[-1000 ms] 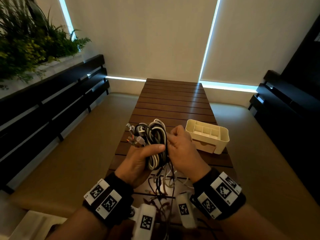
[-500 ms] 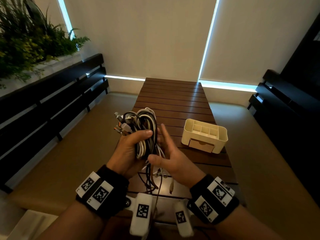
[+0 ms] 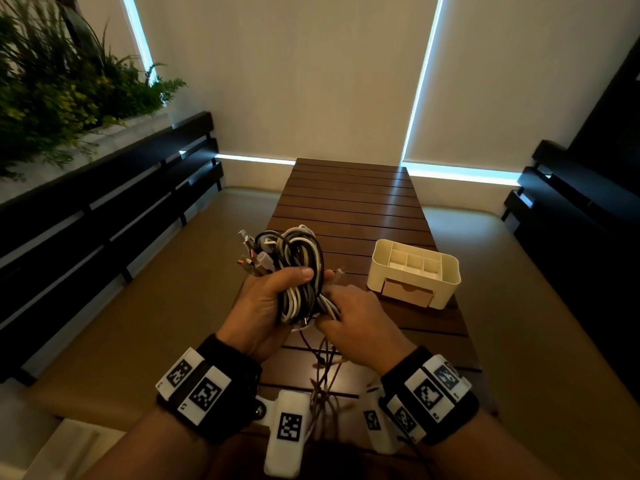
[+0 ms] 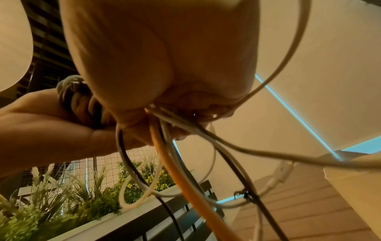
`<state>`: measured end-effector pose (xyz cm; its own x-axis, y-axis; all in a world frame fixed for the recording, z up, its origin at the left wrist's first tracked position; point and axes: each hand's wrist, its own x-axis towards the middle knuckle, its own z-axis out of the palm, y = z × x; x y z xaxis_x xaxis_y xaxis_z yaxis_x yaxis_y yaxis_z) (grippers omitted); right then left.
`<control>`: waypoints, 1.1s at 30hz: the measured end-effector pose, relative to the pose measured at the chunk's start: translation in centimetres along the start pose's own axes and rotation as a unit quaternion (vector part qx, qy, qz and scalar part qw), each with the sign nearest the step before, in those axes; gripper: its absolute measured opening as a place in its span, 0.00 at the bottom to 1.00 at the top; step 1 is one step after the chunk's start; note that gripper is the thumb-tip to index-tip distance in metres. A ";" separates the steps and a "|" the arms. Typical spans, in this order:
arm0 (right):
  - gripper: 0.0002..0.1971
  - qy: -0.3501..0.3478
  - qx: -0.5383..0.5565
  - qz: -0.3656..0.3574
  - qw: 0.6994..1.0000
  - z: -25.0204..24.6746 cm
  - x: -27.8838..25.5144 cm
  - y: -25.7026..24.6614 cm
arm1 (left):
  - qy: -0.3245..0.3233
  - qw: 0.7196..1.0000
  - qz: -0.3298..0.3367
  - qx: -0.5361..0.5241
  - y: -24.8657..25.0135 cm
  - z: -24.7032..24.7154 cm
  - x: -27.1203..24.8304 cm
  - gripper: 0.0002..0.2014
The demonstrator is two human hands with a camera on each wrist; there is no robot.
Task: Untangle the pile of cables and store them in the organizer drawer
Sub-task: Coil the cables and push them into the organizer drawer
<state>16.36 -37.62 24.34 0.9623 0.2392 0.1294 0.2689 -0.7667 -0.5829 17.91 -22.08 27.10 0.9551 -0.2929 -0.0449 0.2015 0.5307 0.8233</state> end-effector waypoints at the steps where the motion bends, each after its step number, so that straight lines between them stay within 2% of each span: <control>1: 0.08 -0.001 -0.007 0.006 1.000 0.3 -0.1 0.2 | 0.000 1.000 0.004 0.003 -0.1 0.0 0.0 0.17; 3: 0.14 -0.027 -0.010 0.040 0.999 0.6 -0.2 0.7 | 0.009 1.000 0.017 0.011 -0.1 0.1 0.0 0.14; 7: 0.21 -0.136 -0.012 0.097 0.986 -0.1 0.1 1.4 | 0.045 0.998 0.045 0.016 0.1 0.1 0.5 0.17; 8: 0.28 -0.151 0.009 0.104 0.983 -0.5 0.1 1.6 | 0.052 0.997 0.047 0.010 0.2 0.0 0.7 0.17; 10: 0.48 -0.143 0.073 0.097 0.982 -1.4 -0.1 1.9 | 0.064 0.997 0.048 -0.012 0.5 -0.3 1.1 0.19; 12: 0.60 -0.102 0.123 0.063 0.985 -2.1 -0.3 1.5 | 0.063 0.997 0.039 -0.028 0.6 -0.2 1.1 0.21; 14: 0.66 -0.072 0.156 0.036 0.984 -2.2 0.0 0.8 | 0.037 0.998 0.017 -0.047 0.4 0.1 1.1 0.19; 16: 0.68 -0.073 0.200 0.024 0.977 -1.7 0.4 0.1 | 0.000 0.997 -0.021 -0.080 0.1 0.7 0.8 0.17; 18: 0.65 -0.067 0.252 0.003 0.966 -0.9 0.4 -0.1 | -0.027 0.990 -0.051 -0.132 0.0 0.9 0.6 0.24; 21: 0.51 -0.067 0.321 -0.008 0.945 -0.7 0.2 -0.4 | -0.047 0.982 -0.053 -0.177 0.2 0.7 0.4 0.31; 22: 0.44 -0.065 0.314 -0.002 0.947 -0.6 0.1 -0.5 | -0.049 0.981 -0.046 -0.182 0.3 0.7 0.4 0.32; 25: 0.09 -0.017 0.196 0.011 0.980 -0.6 0.4 -0.1 | -0.049 0.984 -0.020 -0.173 0.8 0.7 0.3 0.33; 26: 0.04 -0.014 0.152 0.009 0.988 -0.7 0.4 0.2 | -0.049 0.984 -0.011 -0.172 1.0 0.6 0.3 0.33; 28: 0.03 -0.025 0.085 0.022 0.996 -0.7 0.3 1.0 | -0.056 0.983 0.004 -0.176 1.4 0.2 0.2 0.32; 31: 0.11 -0.035 -0.001 0.054 0.998 -0.3 0.0 2.3 | -0.072 0.983 0.013 -0.171 1.5 0.0 0.0 0.30; 33: 0.12 -0.053 -0.004 0.082 0.995 0.0 -0.1 2.3 | -0.069 0.982 0.016 -0.178 1.3 0.0 0.1 0.29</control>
<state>16.85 -39.42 23.00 0.9837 0.1717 -0.0532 0.1091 -0.8056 -0.5823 18.21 -21.45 28.14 0.9287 -0.3634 0.0739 0.2590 0.7782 0.5722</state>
